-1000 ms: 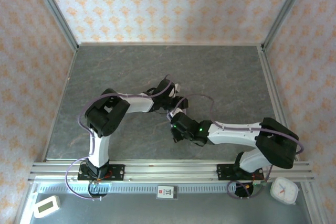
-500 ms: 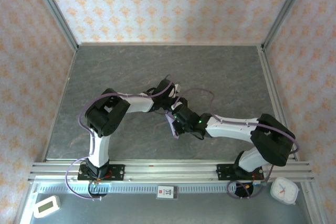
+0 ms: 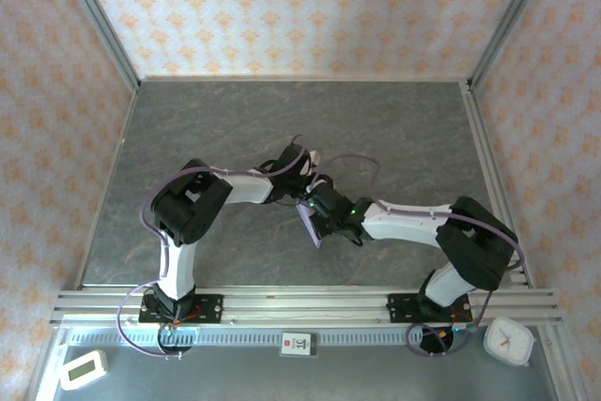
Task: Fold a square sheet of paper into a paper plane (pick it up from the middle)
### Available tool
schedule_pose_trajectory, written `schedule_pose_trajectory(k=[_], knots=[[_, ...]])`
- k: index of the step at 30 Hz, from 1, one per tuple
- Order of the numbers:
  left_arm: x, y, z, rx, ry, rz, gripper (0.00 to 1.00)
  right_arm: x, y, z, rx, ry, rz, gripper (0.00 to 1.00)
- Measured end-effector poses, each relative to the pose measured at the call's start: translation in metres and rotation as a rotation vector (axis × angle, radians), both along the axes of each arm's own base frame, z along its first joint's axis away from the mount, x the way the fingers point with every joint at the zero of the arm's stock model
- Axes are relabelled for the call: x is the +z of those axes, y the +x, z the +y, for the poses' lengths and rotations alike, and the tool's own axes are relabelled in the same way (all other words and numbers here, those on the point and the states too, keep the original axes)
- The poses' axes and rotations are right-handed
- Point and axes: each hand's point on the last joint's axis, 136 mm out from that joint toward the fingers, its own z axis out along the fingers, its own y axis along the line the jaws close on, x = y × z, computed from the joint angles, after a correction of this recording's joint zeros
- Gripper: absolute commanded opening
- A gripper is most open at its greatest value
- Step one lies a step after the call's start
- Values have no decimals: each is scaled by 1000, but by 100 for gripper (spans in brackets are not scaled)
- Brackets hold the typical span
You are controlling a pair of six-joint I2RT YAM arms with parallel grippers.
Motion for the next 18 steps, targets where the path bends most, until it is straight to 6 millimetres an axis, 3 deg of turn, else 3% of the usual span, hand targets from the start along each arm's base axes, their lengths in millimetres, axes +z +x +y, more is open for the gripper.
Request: schedule_pose_trajectory(k=[18], knots=[[1,1,2,26,-33,-6,39,-2,9,7,-9,16,-29,0]])
